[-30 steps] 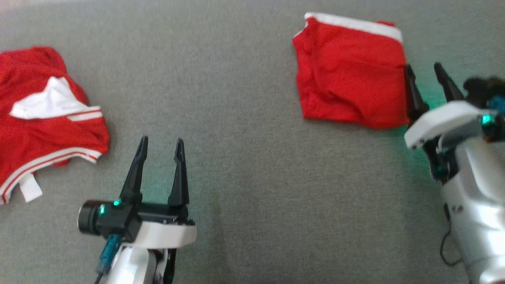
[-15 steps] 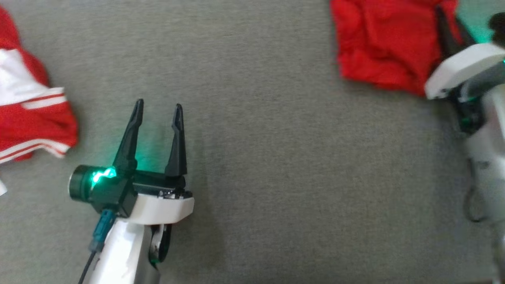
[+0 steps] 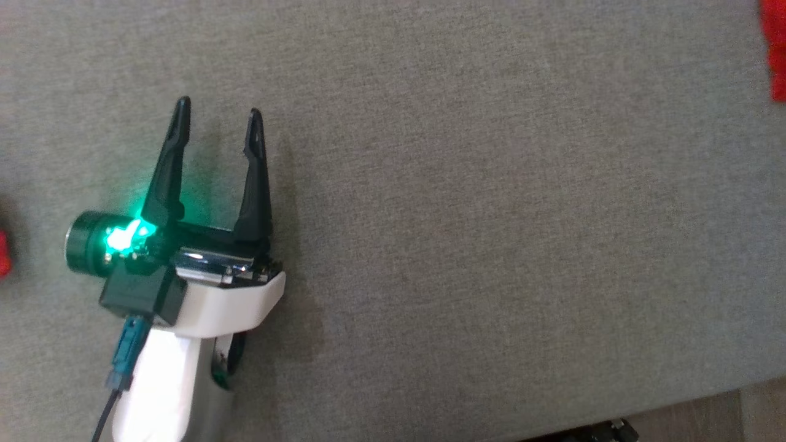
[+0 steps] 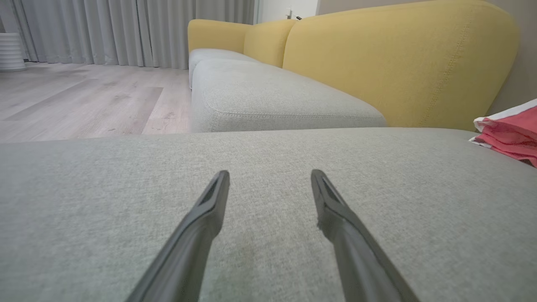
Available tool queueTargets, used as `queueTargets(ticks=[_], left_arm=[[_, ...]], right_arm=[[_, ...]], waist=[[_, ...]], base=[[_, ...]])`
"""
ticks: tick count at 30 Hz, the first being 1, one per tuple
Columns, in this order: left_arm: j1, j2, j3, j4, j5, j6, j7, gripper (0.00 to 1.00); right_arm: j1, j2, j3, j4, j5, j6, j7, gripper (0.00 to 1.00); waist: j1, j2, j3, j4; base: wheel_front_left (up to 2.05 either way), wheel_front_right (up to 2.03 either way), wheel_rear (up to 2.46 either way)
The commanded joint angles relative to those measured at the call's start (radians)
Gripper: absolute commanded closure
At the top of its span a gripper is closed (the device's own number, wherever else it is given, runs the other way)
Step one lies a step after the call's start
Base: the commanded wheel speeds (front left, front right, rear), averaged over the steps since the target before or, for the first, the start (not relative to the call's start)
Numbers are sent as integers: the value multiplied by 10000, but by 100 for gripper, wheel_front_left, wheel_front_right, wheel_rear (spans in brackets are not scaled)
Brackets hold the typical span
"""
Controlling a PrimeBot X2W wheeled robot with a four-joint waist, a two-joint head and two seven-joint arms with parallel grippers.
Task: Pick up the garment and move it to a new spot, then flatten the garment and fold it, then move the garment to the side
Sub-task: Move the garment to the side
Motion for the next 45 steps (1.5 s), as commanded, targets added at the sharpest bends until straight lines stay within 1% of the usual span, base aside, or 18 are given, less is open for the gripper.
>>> queueTargets(ticks=[1,2,3,5,9,10,12,13,15,17,22,25,29,31,34,40,43,45], left_arm=[[-321,78,213,441,102,-59,127,0],[-364,77,191,448,118,-84,127,0],[-402,74,170,454,132,-104,127,0],[-476,64,118,467,149,-139,127,0],[-598,26,84,492,93,-158,127,0],[-601,16,106,503,70,-142,127,0],[-563,-1,158,554,25,-106,127,0],[-563,-1,158,554,25,-106,127,0],[-474,-16,227,621,-8,-60,127,0],[-347,-30,295,675,-39,-10,127,0],[42,-69,467,827,-168,164,127,0],[375,-91,553,983,-303,281,127,0],[916,-108,692,1149,-466,466,127,0],[1215,-114,762,1244,-557,562,127,0],[1669,-119,857,1343,-702,690,127,0],[2589,-121,833,1514,-891,863,127,0],[3101,-122,775,1550,-936,927,127,0],[3236,-122,738,1547,-924,934,127,0]], right_arm=[[198,-481,-104,-414,-259,-13,96,87],[200,-595,-212,-591,-544,-13,132,63],[179,-667,-344,-747,-830,-13,128,2],[69,-632,-774,-935,-1411,-13,78,0],[60,-213,-1384,-1227,-2464,-13,-120,0],[75,11,-1517,-1329,-2703,-13,-269,0],[117,711,-1731,-1547,-2969,-13,-591,0],[117,711,-1731,-1547,-2969,-13,-591,0],[280,1505,-1741,-1741,-3224,-13,-882,0],[558,2426,-1683,-1870,-3136,-13,-1225,0],[1584,4232,-1009,-1733,-2404,-13,-2319,0],[2242,5067,-333,-1282,-1699,-13,-2912,0],[3150,5902,590,-733,-1042,-13,-3225,0],[3588,6195,946,-860,-631,-13,-3245,0],[4404,6476,1173,-1369,-271,-13,-3250,0],[5844,6697,1097,-1911,-306,-13,-3253,0],[6492,6768,903,-2039,-340,-13,-3254,0],[6646,6800,815,-2083,-342,-13,-3254,0]], waist=[[3,-1,281,-161],[3,-1,333,-158],[3,-1,372,-147],[3,-1,429,-95],[3,-1,320,98],[3,-1,260,125],[3,-1,62,161],[3,-1,62,161],[3,-1,-258,177],[3,-1,-667,195],[3,-1,-1898,311],[3,-1,-2768,410],[3,-1,-3879,529],[3,-1,-4361,598],[3,-1,-5012,693],[3,-1,-6164,947],[3,-1,-6597,1098],[3,-1,-6654,1152]], base=[[0,0,0],[0,0,0],[0,0,0],[0,0,0],[0,0,0],[0,0,0],[0,0,0],[0,0,0],[0,0,0],[0,0,0],[0,0,0],[0,0,0],[0,0,0],[0,0,0],[0,0,0],[0,0,0],[0,0,0],[0,0,0]])
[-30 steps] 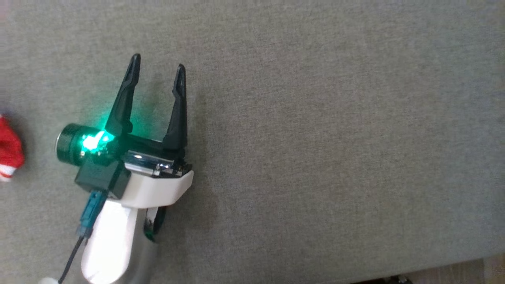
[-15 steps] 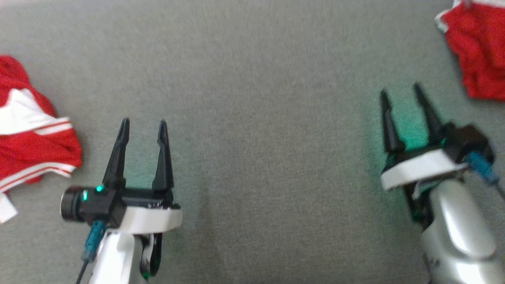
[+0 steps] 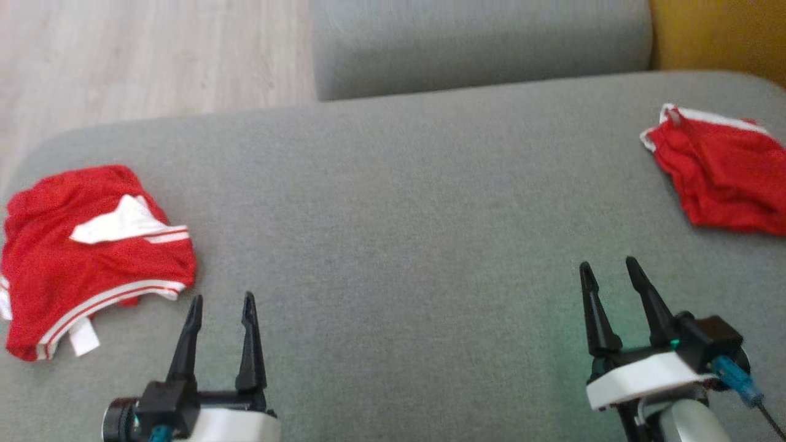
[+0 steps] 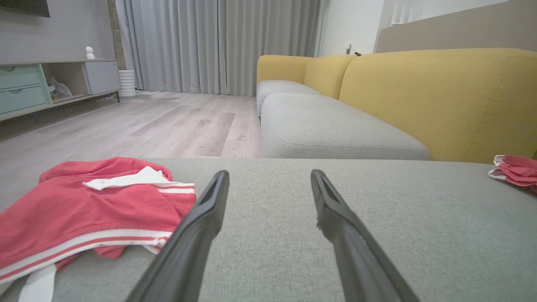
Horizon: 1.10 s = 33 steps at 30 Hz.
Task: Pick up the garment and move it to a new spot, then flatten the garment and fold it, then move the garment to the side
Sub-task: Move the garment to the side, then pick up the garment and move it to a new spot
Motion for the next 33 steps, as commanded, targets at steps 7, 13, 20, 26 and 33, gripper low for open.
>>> queueTargets(ticks=[7,13,20,26,33], left_arm=[[-209,21,148,-123,88,48,-23,0],[-176,21,206,-39,134,58,-23,0],[-181,21,195,77,169,8,-23,0],[-372,20,122,138,184,11,-23,0],[-483,20,187,77,55,150,-23,0]], right_arm=[[-159,75,64,-496,-181,-11,-108,0],[-194,127,118,-444,-201,-11,-108,0],[-191,157,152,-400,-245,-11,-108,0],[-66,160,110,-463,-295,-11,-108,0],[-125,147,111,-548,-353,-11,-108,0]], waist=[[4,0,-207,259],[4,0,-229,183],[4,0,-256,202],[4,0,-122,1058],[4,0,168,3077]], base=[[0,0,0],[0,0,0],[0,0,0],[0,0,0],[0,0,0]])
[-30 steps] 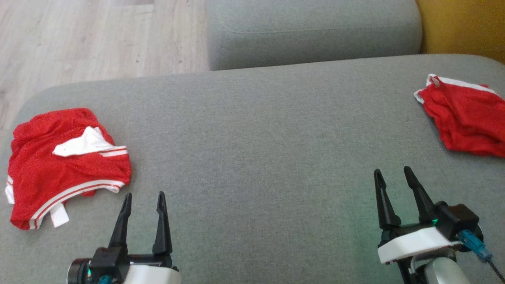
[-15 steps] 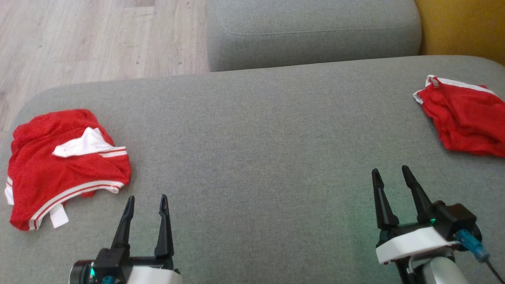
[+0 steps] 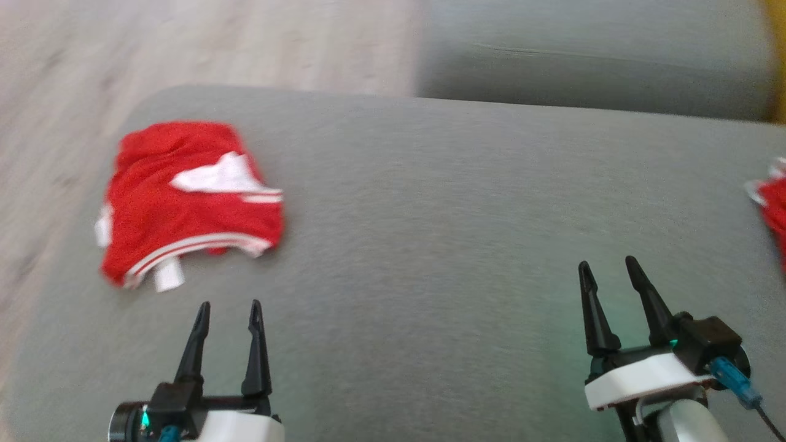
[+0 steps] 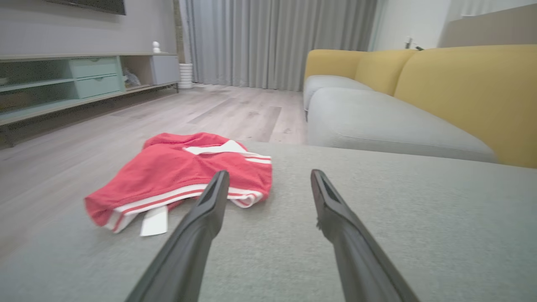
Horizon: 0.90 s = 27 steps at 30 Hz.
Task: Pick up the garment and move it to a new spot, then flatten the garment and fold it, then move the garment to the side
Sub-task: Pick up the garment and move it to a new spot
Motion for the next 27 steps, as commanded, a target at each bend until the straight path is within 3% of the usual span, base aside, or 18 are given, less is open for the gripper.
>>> queueTargets(ticks=[1,6,10,15,19,27], left_arm=[[-466,17,377,-339,-81,85,-24,0],[-439,16,485,-416,-333,227,-24,0],[-646,16,537,-583,-471,345,-24,0],[-1542,16,601,-831,-452,373,-24,0],[-2830,16,509,-739,-426,147,-24,0],[-5441,16,-146,997,-397,-411,-24,0]], right_arm=[[-274,-7,222,-347,-81,-11,-106,0],[-573,-198,317,-362,-148,-11,-106,0],[-802,-453,369,-410,-226,-11,-107,0],[-1230,-939,366,-565,-381,-11,-107,0],[-1626,-1517,248,-769,-541,-11,-107,0],[-2088,-2425,49,-1212,-868,-11,-107,0]], waist=[[0,0,293,1312],[0,0,651,2348],[0,0,1123,2696],[0,0,2208,2606],[0,0,3319,2387],[0,0,4857,1990]], base=[[0,0,0],[0,0,0],[0,0,0],[0,0,0],[0,0,0],[0,0,0]])
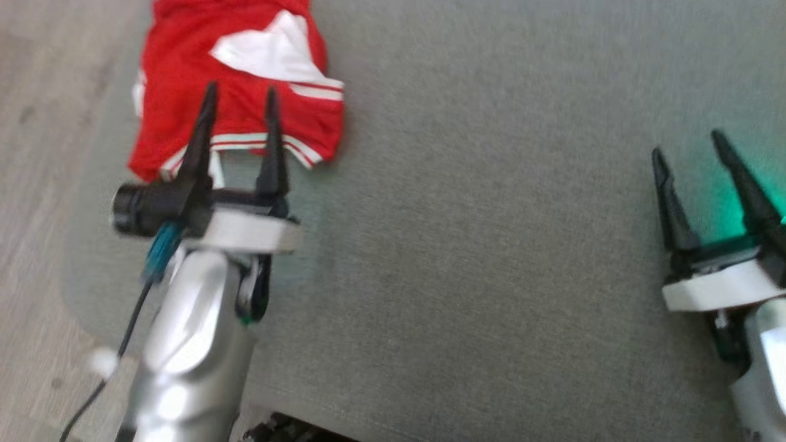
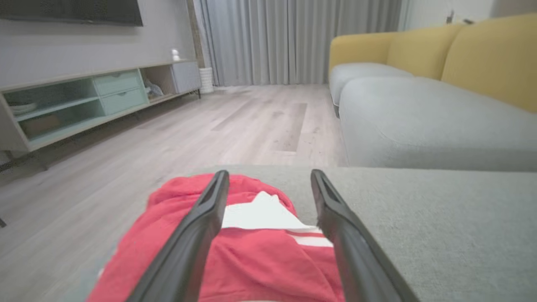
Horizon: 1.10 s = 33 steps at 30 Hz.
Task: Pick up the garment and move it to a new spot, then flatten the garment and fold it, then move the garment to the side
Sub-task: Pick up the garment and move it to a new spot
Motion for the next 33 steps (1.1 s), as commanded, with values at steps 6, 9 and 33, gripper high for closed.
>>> queueTargets(ticks=[6,9,33], left_arm=[[-1379,191,-410,2589,-556,3,66,0],[-1891,191,-696,3997,-743,392,341,0],[-4494,1935,-1241,-159,137,-819,1117,100]], right_arm=[[-289,-396,-26,-627,-131,-11,-101,0],[-337,-416,-82,-757,-127,-11,-101,0],[-149,2102,-7,-866,375,-11,-101,0]], waist=[[-5,0,1119,-711],[-5,0,1215,-884],[-5,0,-2017,-4244]], base=[[0,0,0],[0,0,0],[0,0,0]])
